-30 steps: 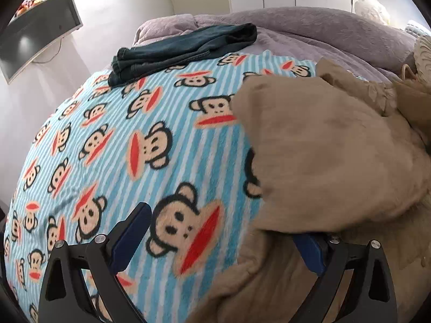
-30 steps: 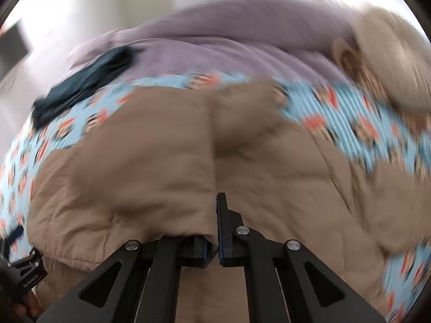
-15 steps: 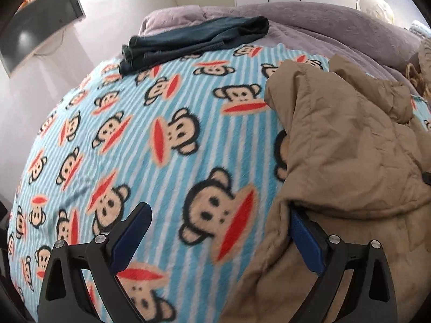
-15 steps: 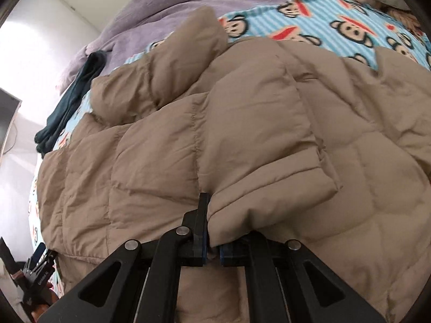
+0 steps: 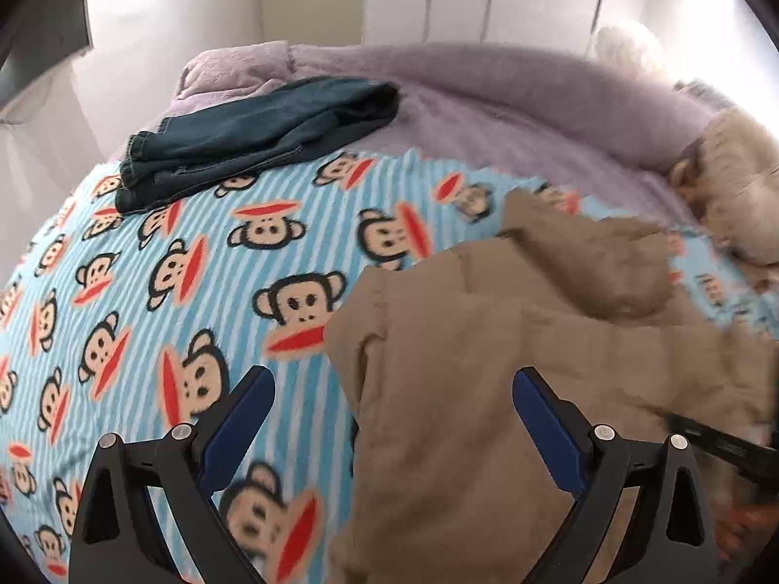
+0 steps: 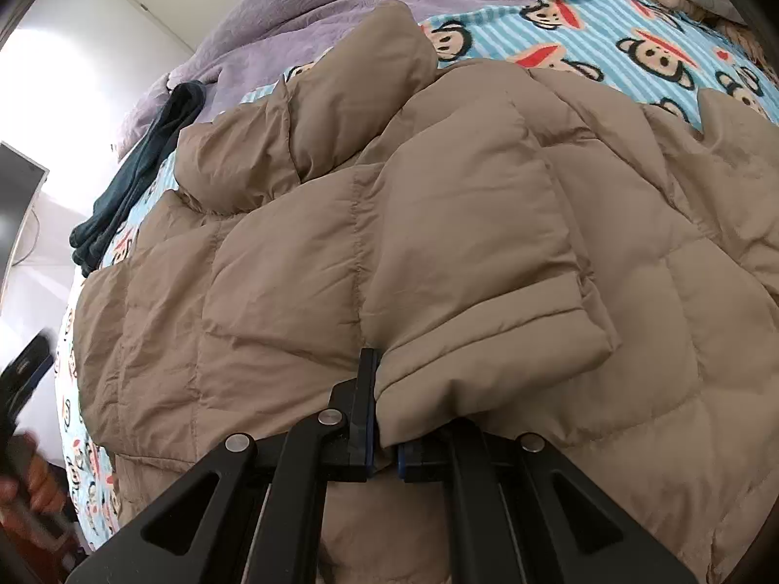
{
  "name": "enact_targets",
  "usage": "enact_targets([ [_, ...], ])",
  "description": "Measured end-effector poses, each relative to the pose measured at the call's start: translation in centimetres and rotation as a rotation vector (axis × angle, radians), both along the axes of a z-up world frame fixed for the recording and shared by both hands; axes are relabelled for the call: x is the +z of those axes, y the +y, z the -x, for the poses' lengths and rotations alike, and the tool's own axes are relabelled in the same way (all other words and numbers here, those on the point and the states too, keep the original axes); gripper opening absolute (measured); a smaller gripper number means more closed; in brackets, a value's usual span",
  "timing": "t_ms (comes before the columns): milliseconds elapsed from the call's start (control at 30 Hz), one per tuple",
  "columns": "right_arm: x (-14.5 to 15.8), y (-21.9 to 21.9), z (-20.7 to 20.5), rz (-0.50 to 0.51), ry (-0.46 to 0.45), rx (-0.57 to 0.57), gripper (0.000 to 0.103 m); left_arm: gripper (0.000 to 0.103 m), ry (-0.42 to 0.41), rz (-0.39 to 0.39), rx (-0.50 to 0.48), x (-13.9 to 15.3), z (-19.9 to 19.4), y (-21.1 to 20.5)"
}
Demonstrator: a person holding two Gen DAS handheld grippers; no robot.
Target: Fold large clothes
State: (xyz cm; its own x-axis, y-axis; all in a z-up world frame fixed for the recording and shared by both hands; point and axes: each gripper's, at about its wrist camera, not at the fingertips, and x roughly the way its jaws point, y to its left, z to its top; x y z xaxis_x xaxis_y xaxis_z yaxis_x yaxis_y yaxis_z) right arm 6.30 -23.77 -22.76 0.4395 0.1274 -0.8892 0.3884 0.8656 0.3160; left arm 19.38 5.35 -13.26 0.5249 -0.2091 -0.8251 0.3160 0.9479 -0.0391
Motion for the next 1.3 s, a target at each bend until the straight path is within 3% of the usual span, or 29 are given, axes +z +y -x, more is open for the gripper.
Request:
enact_targets([
  [67,0.1,0.2,-0.1,0.002,0.004,-0.01,0.007,0.099,0.01,-0.055,0.074,-2.1,-1.1,1.0],
  [200,-0.4,1.0,-0.6,-0.035,-0.013,-0.012,0.007,0.099,0.094,-0.033,0.188,-5.0,-2.6,5.3],
  [267,-0.7,1.8,-1.1,-0.035,-0.019,-0.006,0.007,0.099,0.113,-0.055,0.196,-6.1,-3.0,5.9],
  [367,-0.9,2.2,-1.3,-0.027,-0.02,-0.011,0.007,0.099,0.094,-0.081,0.195,-5.6,-3.1,5.9],
  [533,-0.5,2.2,-1.5,-0.052,0.007,0.02,0.009,0.099,0.065,-0.047,0.207,-3.0,-2.8,6.3],
  [567,-0.1,2.2,-1.4,-0.04,0.019,0.03,0.015,0.099,0.06,-0.029,0.192,-2.3,-2.6,6.4],
  [633,0.9,1.8,-0.6,-0.004,0.027,0.037,0.036,0.099,0.052,-0.012,0.166,-1.1,-1.7,6.4],
  [667,1.4,1.5,-0.1,0.009,0.025,0.03,0.052,0.099,0.052,-0.007,0.153,-0.7,-1.4,6.3],
  [700,2.3,0.9,1.0,0.043,0.015,-0.002,0.054,0.095,0.05,0.0,0.133,-0.3,-0.9,6.2],
  [733,2.9,0.4,1.8,0.069,0.008,-0.034,0.054,0.087,0.052,0.006,0.108,-0.2,-0.4,6.1],
  [767,3.4,-0.1,2.5,0.093,0.006,-0.065,0.054,0.071,0.059,-0.002,0.09,-0.2,-0.1,5.8],
  [800,3.9,-0.5,3.2,0.106,-0.002,-0.096,0.053,0.069,0.077,-0.016,0.07,-0.6,0.1,5.5],
  [833,4.4,-1.1,3.8,0.102,-0.021,-0.119,0.05,0.069,0.093,-0.023,0.053,-1.2,0.4,5.1],
  [867,4.8,-1.3,4.0,0.096,-0.036,-0.126,0.036,0.069,0.102,-0.026,0.046,-1.6,0.7,4.9],
  [900,5.2,-1.2,3.9,0.094,-0.057,-0.123,0.03,0.069,0.118,-0.034,0.043,-2.4,1.0,4.5],
  [1067,4.9,0.1,1.8,0.126,-0.079,-0.019,0.026,0.069,0.096,-0.102,0.029,-4.2,2.3,3.1],
  [1167,1.2,-0.5,1.1,0.116,0.062,-0.047,0.025,0.07,0.108,-0.123,0.028,-5.3,2.3,3.0],
  [1300,-0.2,-1.6,2.7,0.038,0.092,-0.086,0.022,0.07,0.116,-0.136,0.039,-5.1,2.2,3.1],
])
